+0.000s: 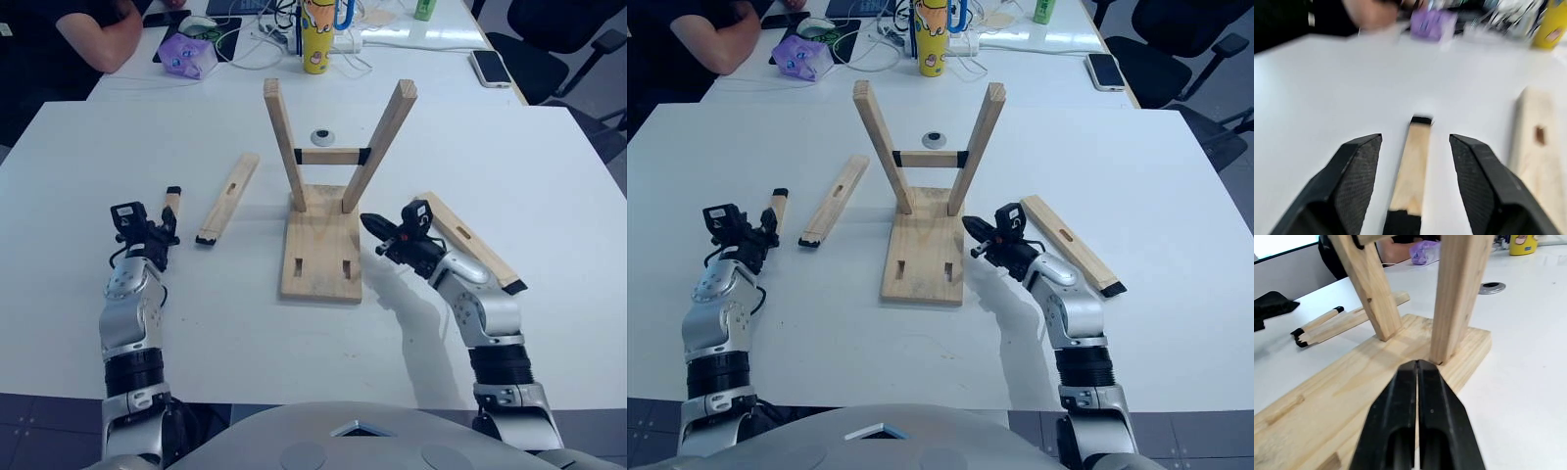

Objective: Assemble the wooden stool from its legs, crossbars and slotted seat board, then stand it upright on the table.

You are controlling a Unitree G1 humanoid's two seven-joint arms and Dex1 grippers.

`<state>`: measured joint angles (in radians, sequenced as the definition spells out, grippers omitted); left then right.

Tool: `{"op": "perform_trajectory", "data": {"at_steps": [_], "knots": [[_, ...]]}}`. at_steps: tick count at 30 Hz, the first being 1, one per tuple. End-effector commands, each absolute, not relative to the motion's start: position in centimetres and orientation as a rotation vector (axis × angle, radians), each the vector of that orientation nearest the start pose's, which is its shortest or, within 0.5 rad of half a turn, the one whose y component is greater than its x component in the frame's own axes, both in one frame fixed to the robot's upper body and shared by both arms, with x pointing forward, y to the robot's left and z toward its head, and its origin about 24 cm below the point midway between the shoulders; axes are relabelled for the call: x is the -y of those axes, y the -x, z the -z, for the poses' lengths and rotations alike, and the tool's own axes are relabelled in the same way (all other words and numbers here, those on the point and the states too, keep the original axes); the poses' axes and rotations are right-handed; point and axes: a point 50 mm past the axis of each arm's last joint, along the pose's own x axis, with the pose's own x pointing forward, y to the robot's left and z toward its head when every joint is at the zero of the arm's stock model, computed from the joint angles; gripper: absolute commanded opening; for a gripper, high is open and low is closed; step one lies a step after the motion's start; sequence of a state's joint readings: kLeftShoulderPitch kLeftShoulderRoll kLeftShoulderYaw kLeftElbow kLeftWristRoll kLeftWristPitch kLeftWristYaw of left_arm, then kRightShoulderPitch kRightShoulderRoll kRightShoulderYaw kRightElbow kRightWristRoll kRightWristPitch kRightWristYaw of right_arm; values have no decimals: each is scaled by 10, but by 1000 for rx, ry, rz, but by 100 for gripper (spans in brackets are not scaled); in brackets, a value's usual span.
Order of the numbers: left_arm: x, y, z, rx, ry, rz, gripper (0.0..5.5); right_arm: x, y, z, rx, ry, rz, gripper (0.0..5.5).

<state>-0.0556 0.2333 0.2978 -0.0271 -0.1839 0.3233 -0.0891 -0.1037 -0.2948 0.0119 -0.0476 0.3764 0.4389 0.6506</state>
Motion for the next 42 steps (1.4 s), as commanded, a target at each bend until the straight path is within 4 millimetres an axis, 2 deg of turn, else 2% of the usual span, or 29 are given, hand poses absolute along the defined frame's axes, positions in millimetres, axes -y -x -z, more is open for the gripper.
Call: {"op": "perform_trajectory", "data": {"at_steps": [1,6,10,18,22,30,37,39,42], "knots": [[-253,-248,-33,-285,-31,-188,298,152,-254,-51,-291,-180,-762,0],[-257,-254,-33,-294,-66,-211,371,143,-250,-46,-313,-191,-776,0],[-261,-257,-32,-316,-72,-198,371,142,-249,-41,-327,-183,-769,0],[-277,-263,-17,-496,-139,-168,371,140,-252,-39,-333,-183,-741,0],[-284,-266,-14,-562,-109,-145,371,138,-251,-37,-340,-184,-725,0],[-277,-259,-3,-738,16,-19,257,139,-256,-37,-333,-199,-663,0],[-283,-252,3,-794,3,-15,152,136,-256,-43,-306,-190,-679,0],[-287,-251,4,-799,-19,-30,133,136,-257,-43,-304,-189,-674,0],[-289,-250,6,-804,-28,-41,133,136,-257,-43,-306,-186,-675,0]]}}
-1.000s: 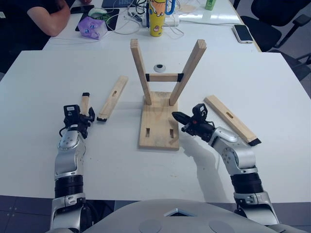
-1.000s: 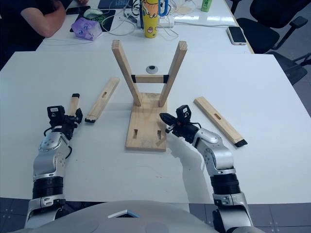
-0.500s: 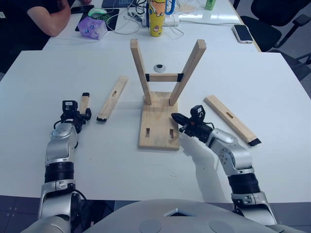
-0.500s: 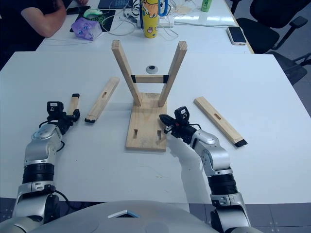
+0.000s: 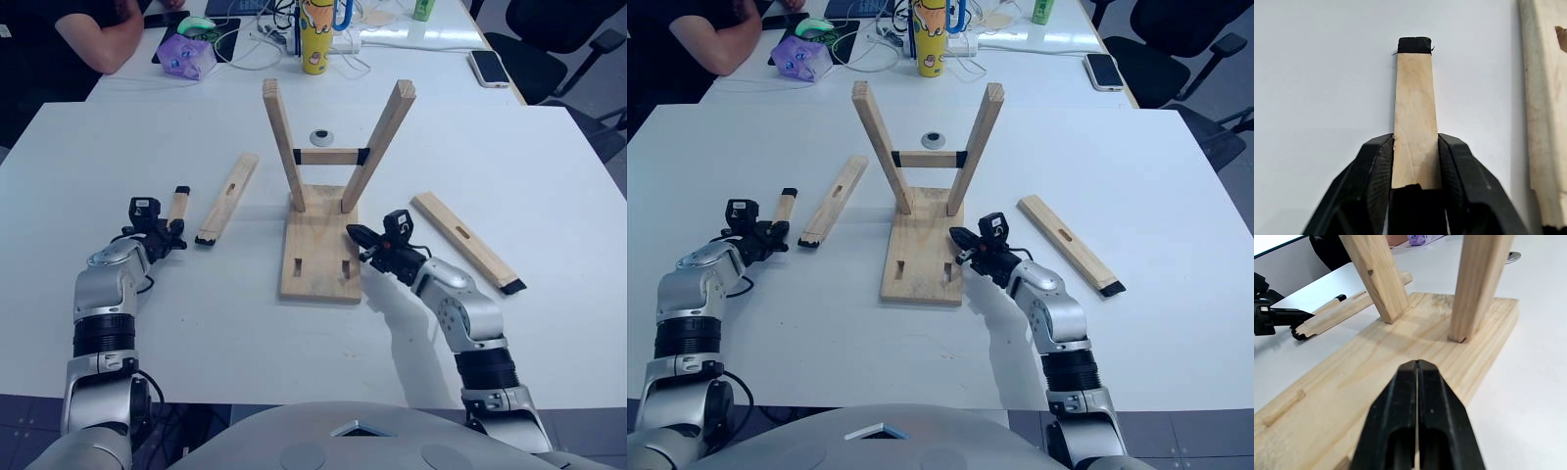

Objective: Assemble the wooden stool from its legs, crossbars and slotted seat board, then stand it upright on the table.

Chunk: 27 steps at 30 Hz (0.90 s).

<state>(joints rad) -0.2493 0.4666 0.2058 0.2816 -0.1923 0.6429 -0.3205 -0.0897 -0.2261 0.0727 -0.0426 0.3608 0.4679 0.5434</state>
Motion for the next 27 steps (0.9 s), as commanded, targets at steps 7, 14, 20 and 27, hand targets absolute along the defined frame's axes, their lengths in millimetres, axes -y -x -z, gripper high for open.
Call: {"op": "perform_trajectory", "data": {"at_steps": [7,14,20,27], "knots": [[-291,-264,-21,-535,-59,-88,133,134,-250,-47,-309,-258,-756,24],[-276,-265,-82,-81,-145,-63,133,131,-240,-59,-333,-499,-854,135],[-242,-206,-85,76,-237,45,133,123,-222,-81,-401,-838,-1056,218],[-199,-158,-80,78,-314,231,133,126,-223,-91,-385,-1012,-1029,331]]}}
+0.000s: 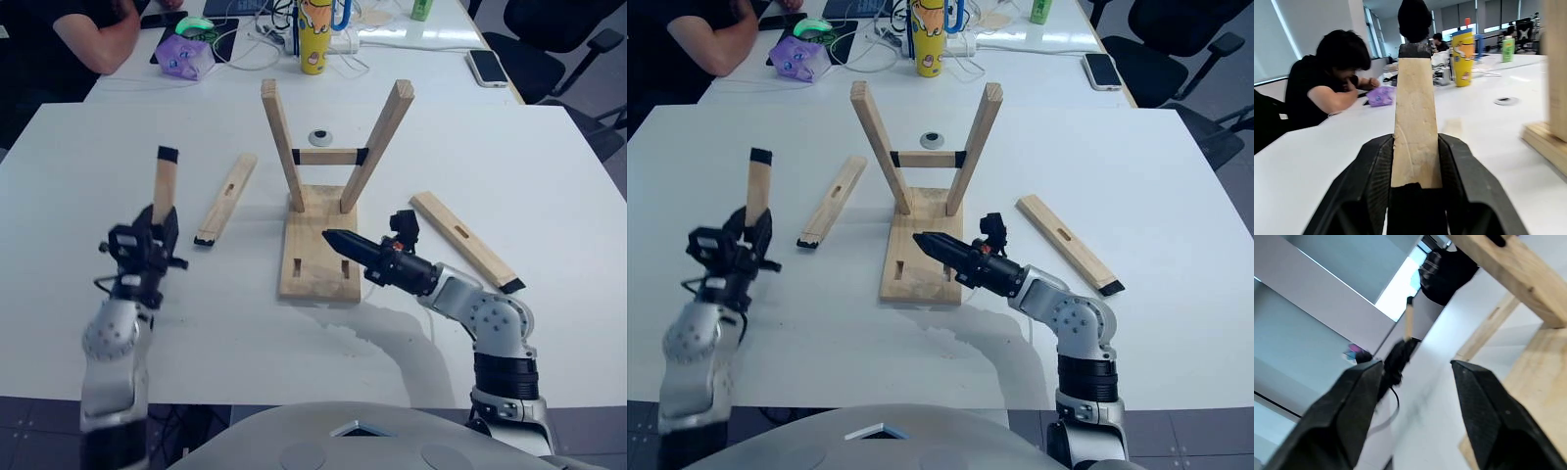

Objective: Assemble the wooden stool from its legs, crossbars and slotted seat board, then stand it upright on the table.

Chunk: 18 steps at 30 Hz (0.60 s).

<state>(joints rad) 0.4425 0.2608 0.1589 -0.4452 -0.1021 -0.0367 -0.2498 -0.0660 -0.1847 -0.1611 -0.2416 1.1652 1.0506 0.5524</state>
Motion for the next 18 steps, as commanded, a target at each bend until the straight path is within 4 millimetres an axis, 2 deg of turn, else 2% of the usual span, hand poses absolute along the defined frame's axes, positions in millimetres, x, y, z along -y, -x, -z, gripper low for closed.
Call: {"op": "perform_trajectory", "data": {"at_steps": [1,5,11,15,18], "knots": [[-193,-159,-79,86,-331,269,133,124,-222,-92,-394,-1007,-1042,346],[-176,-170,-81,131,-372,353,133,118,-227,-93,-389,-958,-1037,395],[-154,-183,-83,177,-358,435,133,113,-245,-94,-317,-909,-953,395],[-145,-185,-83,185,-336,474,133,107,-251,-90,-301,-910,-923,452],[-136,-188,-82,180,-306,514,133,100,-252,-94,-270,-949,-948,499]]}}
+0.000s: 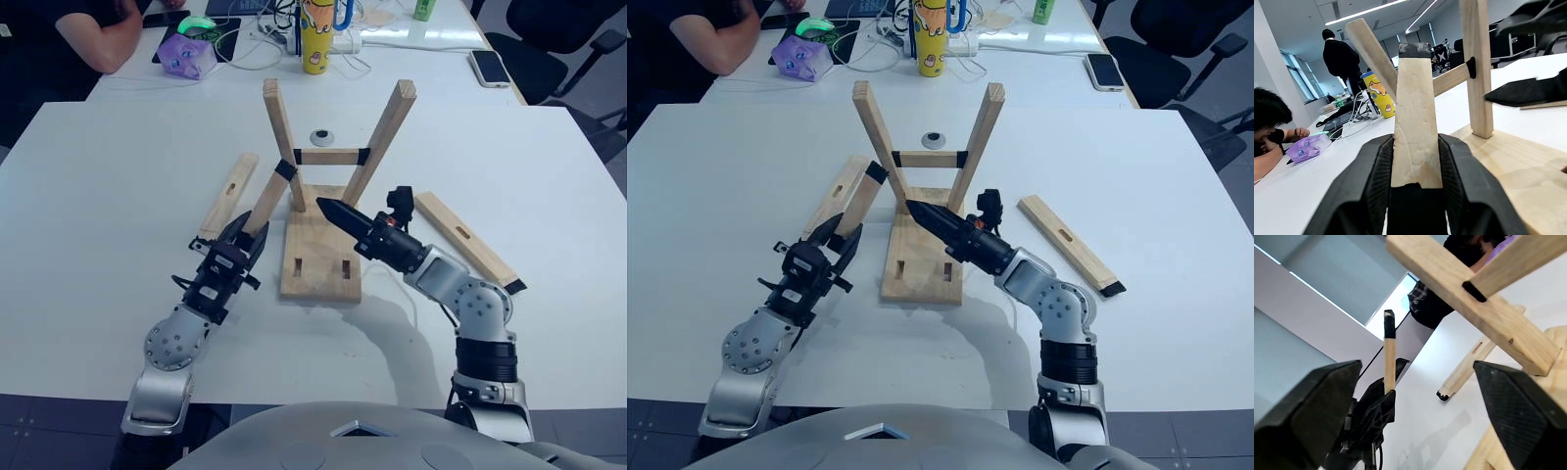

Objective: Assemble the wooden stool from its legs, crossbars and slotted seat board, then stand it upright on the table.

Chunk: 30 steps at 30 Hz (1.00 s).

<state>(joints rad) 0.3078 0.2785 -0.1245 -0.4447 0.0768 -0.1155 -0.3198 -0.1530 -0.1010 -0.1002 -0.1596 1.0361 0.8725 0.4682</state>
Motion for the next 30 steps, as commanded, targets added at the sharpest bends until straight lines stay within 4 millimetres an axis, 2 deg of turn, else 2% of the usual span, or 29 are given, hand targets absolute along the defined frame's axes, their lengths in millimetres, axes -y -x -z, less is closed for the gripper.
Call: {"op": "perform_trajectory", "data": {"at_steps": [1,9,30], "knots": [[-134,-189,-81,179,-297,525,133,99,-254,-96,-260,-953,-951,502],[-126,-194,-73,133,-245,579,133,92,-266,-107,-193,-1002,-940,502],[-121,-198,-74,142,-270,622,133,87,-268,-94,-268,-1047,-894,198]]}}
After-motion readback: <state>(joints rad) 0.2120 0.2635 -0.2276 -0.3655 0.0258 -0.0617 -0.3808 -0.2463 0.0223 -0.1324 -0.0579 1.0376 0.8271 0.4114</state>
